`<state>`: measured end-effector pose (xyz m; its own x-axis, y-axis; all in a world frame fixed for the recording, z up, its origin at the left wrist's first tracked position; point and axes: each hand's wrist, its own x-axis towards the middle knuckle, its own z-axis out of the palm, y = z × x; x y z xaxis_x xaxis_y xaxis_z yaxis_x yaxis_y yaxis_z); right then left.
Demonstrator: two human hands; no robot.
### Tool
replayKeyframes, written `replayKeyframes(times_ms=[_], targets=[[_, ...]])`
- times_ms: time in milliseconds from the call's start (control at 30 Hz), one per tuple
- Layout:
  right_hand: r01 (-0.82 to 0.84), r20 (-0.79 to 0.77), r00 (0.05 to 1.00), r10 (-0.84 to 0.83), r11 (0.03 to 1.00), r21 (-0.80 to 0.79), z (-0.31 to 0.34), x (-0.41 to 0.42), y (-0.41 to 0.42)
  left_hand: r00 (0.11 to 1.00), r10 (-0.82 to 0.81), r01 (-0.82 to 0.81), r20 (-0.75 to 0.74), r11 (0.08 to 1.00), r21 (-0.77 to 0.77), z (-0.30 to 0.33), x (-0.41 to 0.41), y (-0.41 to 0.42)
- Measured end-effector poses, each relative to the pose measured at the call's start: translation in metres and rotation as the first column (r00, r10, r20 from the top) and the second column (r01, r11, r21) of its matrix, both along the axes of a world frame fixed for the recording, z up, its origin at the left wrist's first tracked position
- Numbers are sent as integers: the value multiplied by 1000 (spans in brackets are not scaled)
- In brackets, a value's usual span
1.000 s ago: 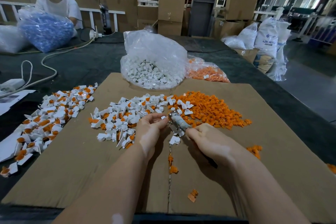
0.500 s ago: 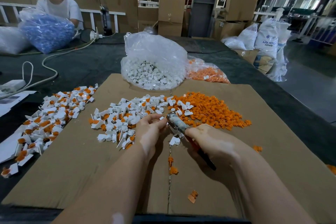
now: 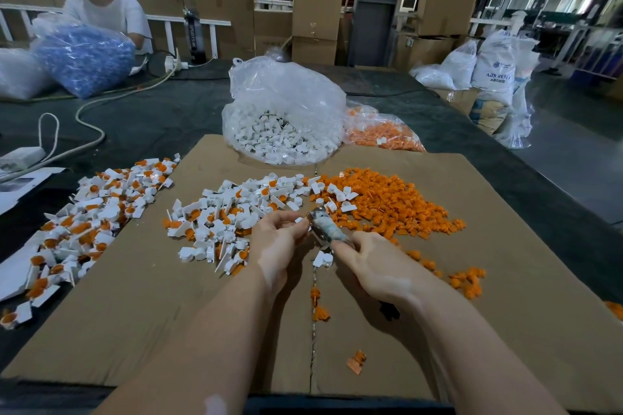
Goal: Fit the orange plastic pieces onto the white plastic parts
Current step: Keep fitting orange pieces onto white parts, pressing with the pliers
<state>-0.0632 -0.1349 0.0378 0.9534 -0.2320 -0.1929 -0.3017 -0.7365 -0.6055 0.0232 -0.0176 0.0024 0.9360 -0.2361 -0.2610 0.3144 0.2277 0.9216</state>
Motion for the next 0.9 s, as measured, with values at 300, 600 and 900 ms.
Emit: replayKeyframes(times_ms=[300, 600, 900], targets=[[223, 206, 955, -211, 974, -34, -19, -4, -13, 998, 38, -35, 59, 998, -43, -9, 3, 1], [408, 327, 912, -246, 619, -672, -39, 3, -46, 876, -135, -45, 463, 933, 357, -18, -2, 4], [335, 636, 767, 84, 793, -508, -43, 13, -18, 883, -125, -13, 453, 957, 289, -21, -1, 2]])
